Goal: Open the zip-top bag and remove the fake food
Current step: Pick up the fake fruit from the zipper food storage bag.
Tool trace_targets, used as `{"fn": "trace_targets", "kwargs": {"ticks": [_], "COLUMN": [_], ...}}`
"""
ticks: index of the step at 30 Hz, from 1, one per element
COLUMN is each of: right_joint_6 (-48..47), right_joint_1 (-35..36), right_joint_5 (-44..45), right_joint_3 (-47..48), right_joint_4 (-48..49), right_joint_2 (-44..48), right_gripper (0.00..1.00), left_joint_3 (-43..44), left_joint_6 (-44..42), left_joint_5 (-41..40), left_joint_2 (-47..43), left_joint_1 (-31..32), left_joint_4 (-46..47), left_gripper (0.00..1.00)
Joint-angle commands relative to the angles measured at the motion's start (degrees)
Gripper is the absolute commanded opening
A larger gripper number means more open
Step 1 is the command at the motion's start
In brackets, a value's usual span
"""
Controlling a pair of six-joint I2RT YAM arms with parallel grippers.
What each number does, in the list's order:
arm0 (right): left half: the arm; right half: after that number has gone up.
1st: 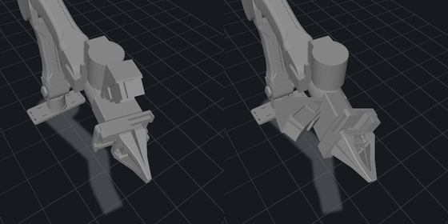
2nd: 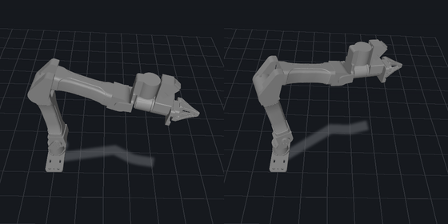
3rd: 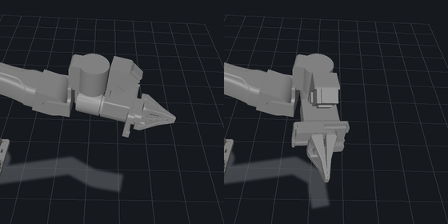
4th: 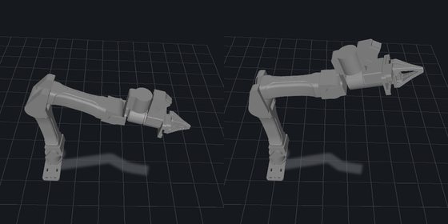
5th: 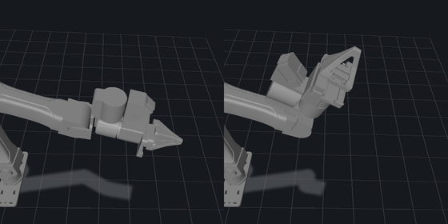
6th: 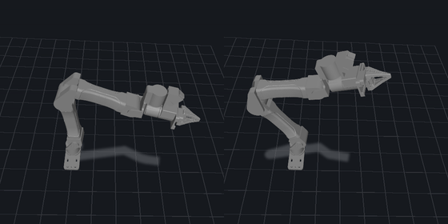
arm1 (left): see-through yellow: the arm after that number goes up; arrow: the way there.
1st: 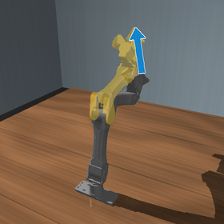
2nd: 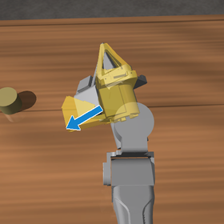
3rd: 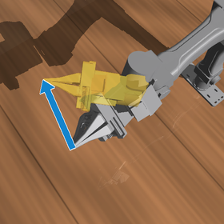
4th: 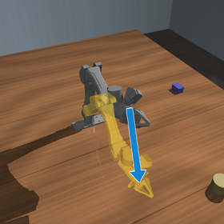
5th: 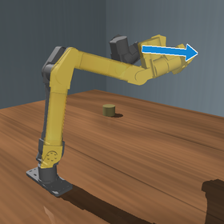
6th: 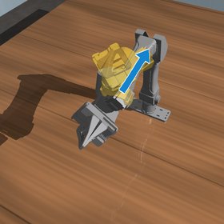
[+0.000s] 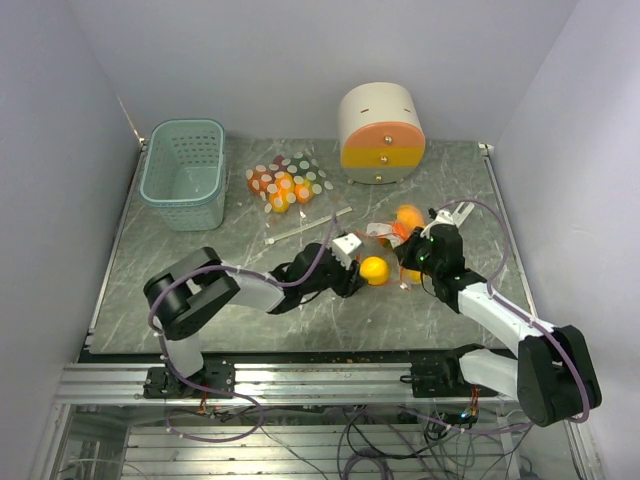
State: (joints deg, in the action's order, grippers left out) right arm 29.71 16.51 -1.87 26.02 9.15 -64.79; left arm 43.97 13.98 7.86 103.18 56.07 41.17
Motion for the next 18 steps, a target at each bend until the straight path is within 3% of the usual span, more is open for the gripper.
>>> {"fn": "trace_targets", "kwargs": {"ticks": [1, 7, 12, 18], "right_joint_6": [-0.78, -1.42, -1.49, -1.54], "right_joint_1": [-0.78, -0.86, -0.86, -0.87], "right_joint_5": [1.76, 1.70, 0.95, -0.53], "right_joint_3": [-0.86, -1.29, -1.25, -1.75], "right_joint_4": [1.09, 0.31, -0.36, 0.69], "right_joint_2": [1.38, 3.71, 4.01, 3.41], "right_gripper": [0.00, 0.00, 0.00, 0.00], "left_joint_3": [-5.28, -5.44, -3.14, 2.00], "left_joint_6": [3.75, 1.83, 3.12, 9.40], "left_joint_5": [-1.80, -3.86, -10.18, -18.30], "left_joint_2": [-5.83, -12.57, -18.43, -23.17], "left_joint_1": [-3.09, -4.35, -6.21, -15.25], "left_joint_4": [3.93, -2.72, -10.86, -18.73], "left_gripper": [0.07, 0.07, 0.07, 0.07]}}
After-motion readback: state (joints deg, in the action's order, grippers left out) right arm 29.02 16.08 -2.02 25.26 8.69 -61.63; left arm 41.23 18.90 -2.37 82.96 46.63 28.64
